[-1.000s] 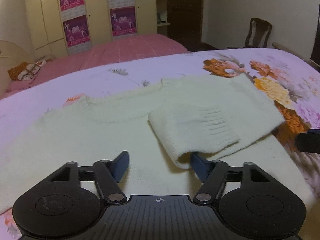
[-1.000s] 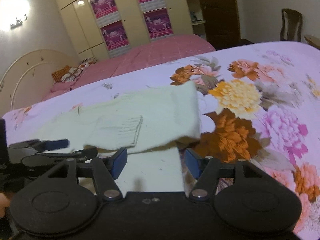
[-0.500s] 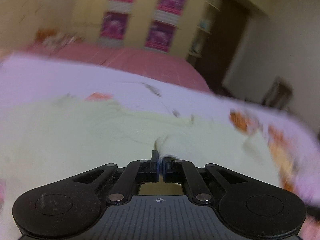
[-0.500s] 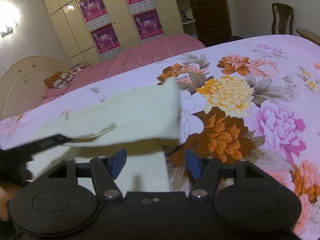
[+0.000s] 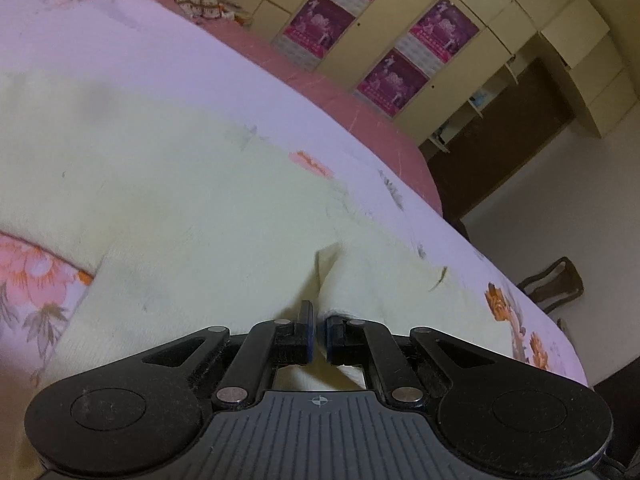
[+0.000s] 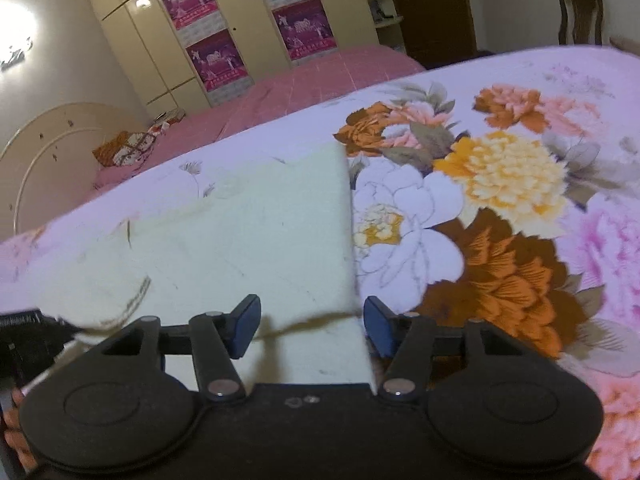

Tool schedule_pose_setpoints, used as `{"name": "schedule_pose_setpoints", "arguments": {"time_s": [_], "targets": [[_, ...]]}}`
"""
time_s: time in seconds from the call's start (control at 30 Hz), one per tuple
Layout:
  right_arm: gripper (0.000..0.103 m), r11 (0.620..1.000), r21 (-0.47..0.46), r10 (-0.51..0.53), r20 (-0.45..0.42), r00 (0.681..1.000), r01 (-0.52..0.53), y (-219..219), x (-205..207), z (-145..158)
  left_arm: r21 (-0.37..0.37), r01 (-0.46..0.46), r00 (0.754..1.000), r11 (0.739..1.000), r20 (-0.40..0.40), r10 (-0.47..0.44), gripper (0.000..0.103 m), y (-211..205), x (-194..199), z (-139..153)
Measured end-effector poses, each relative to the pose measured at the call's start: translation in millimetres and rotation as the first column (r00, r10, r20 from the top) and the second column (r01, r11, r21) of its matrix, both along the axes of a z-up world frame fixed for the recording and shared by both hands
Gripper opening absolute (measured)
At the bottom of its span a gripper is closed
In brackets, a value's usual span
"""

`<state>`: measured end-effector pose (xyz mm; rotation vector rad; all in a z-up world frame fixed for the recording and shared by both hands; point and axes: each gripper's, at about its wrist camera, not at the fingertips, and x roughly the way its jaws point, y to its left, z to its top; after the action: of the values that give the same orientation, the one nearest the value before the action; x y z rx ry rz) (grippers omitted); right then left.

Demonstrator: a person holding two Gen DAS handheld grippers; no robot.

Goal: Fold small clothes

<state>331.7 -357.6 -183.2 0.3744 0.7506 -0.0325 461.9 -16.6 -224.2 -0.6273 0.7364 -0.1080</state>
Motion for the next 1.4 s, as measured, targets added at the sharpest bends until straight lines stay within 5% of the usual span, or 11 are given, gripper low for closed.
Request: {"name": "schedule_pose_setpoints", "arguments": {"time_s": [0.1, 0.2, 0.33, 0.47, 0.7, 0.73, 0.8, 0.97, 1.07, 1.23, 1.4], "targets": [[0.019, 1.000, -0.017, -0.025, -0.029, 0.999, 0.025, -0.7, 9.6, -5.6, 0.024, -0.069, 0.997, 0.997, 0.021, 0.068, 0.019, 8.8, -1.2, 1.3], [0.015, 0.999, -0.037, -0.033, -0.034, 0.999, 0.031, -3.1, 7.5, -7.1, 0.011, -0.190, 0.981, 0.982, 0.043, 0.190, 0.038, 23.6, -14.1, 7.1], [0.015, 0.993, -0.120, -0.009, -0.037, 0.999, 0.005, 6.4, 6.4, -6.0, 0.048, -0.278, 0.959, 0.960, 0.074, 0.274, 0.038, 41.9, -27.8, 15.0], [0.017, 0.992, -0.122, 0.006, -0.039, 0.999, -0.011, 6.7, 6.4, -3.9, 0.084, -0.146, 0.989, 0.986, 0.044, 0.143, 0.038, 42.1, -19.9, 17.9], [0.042, 0.999, -0.036, -0.010, -0.010, 1.000, 0.009, -6.8, 17.6, 3.4, 0.120, -0.116, 0.993, 0.986, 0.012, 0.116, 0.038, 35.1, 4.6, 15.5], [0.042, 0.999, -0.034, -0.010, -0.007, 1.000, 0.009, -7.8, 22.6, 3.6, 0.133, -0.128, 0.992, 0.983, 0.027, 0.125, 0.036, 34.6, 4.2, 16.7], [0.042, 1.000, -0.028, -0.012, -0.010, 1.000, 0.012, -9.1, 34.0, 1.7, 0.138, -0.152, 0.988, 0.979, 0.042, 0.147, 0.007, 37.0, 1.7, 18.9], [0.042, 0.999, -0.023, -0.027, -0.003, 1.000, 0.027, -10.6, 58.7, -6.8, 0.156, -0.161, 0.987, 0.974, 0.029, 0.158, 0.005, 39.6, -10.2, 2.2], [0.011, 0.998, -0.058, -0.011, 0.005, 1.000, 0.012, -6.1, 67.8, -9.4, 0.187, -0.153, 0.988, 0.970, 0.050, 0.146, 0.005, 37.6, -16.2, 2.2], [0.007, 0.993, -0.103, -0.062, 0.009, 0.998, 0.063, -12.5, 60.5, -13.6, 0.220, -0.137, 0.990, 0.966, 0.047, 0.129, 0.005, 36.8, -20.5, 2.0], [0.037, 0.985, -0.160, -0.062, 0.021, 0.998, 0.065, -6.6, 58.3, 2.1, 0.258, -0.188, 0.979, 0.948, 0.129, 0.159, 0.005, 41.2, -42.1, 29.4]]}}
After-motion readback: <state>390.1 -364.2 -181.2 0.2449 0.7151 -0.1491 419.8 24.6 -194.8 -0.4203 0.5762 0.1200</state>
